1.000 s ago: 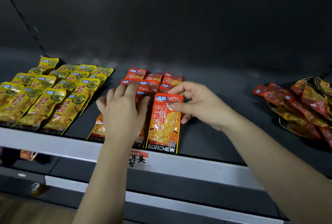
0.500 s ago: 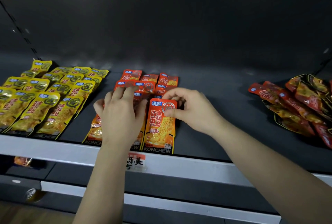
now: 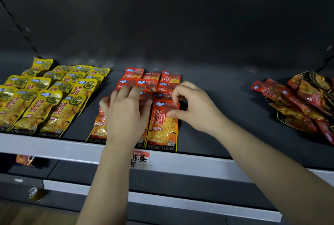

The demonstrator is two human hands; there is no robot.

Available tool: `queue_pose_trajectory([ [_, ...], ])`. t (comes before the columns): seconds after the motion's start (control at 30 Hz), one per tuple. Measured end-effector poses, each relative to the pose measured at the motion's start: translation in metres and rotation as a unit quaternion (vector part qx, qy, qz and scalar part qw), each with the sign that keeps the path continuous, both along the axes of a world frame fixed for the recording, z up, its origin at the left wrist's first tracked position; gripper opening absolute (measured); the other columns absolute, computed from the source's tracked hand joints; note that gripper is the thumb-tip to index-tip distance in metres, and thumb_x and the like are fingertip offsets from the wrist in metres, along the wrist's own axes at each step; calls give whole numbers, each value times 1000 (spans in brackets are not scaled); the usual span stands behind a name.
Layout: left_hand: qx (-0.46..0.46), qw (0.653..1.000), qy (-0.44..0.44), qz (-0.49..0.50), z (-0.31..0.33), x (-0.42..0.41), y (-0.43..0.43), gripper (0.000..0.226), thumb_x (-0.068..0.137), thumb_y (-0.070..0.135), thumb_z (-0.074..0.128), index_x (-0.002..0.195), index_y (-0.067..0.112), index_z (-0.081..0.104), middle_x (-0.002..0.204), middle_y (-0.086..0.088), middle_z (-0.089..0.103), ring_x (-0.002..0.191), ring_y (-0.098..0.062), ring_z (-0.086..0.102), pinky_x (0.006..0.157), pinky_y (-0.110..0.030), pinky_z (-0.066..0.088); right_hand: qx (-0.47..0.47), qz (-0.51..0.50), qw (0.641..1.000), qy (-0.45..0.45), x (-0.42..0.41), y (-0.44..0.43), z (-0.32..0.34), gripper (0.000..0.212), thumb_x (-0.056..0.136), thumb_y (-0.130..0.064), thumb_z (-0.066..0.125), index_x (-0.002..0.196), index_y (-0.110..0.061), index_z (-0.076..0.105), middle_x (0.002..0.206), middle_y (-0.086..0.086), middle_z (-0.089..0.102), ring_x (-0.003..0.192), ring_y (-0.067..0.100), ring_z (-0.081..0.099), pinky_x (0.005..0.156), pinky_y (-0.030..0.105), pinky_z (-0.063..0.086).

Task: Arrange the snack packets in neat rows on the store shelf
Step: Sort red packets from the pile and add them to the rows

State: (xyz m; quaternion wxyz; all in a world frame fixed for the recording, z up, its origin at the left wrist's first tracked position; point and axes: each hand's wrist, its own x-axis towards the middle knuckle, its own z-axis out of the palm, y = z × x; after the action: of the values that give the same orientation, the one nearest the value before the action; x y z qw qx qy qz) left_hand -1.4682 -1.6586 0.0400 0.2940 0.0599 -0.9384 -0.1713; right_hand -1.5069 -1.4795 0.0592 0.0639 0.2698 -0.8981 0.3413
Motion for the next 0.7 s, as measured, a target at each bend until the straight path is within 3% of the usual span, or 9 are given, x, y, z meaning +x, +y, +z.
queue_pose_trajectory([
  [0.1,-6,1000,-3,-7,0,0,0,33,89,35,62,119,20,63,116,-5,64,107,-30,55,92,-46,30,-2,4,1000,-5,-1,2,1,29,77,-33,79,79,-27,51,96,-22,48,99,8,52,80,23,44],
  [0.33,-9,1000,-12,-25,3,2,0,32,88,34,65,117,21,64,113,-3,65,103,-29,57,92,-46,31,4,-6,1000,16,-7,15,2,13,85,-25,71,83,-23,58,86,-18,50,79,-1,51,65,13,35],
  [0.5,-15,999,-2,-35,14,-3,9,32,87,34,66,117,21,64,116,-5,64,105,-30,58,90,-46,32,46,-40,998,16,-13,43,20,9,85,-26,69,87,-26,60,84,-15,54,78,8,57,70,30,49],
  [0.7,-39,993,-14,-109,40,-27,63,33,89,37,61,119,24,62,119,-1,62,113,-28,56,91,-42,34,117,-140,982,47,-30,109,30,5,85,-27,65,81,-27,62,77,-12,58,75,10,58,73,36,53],
])
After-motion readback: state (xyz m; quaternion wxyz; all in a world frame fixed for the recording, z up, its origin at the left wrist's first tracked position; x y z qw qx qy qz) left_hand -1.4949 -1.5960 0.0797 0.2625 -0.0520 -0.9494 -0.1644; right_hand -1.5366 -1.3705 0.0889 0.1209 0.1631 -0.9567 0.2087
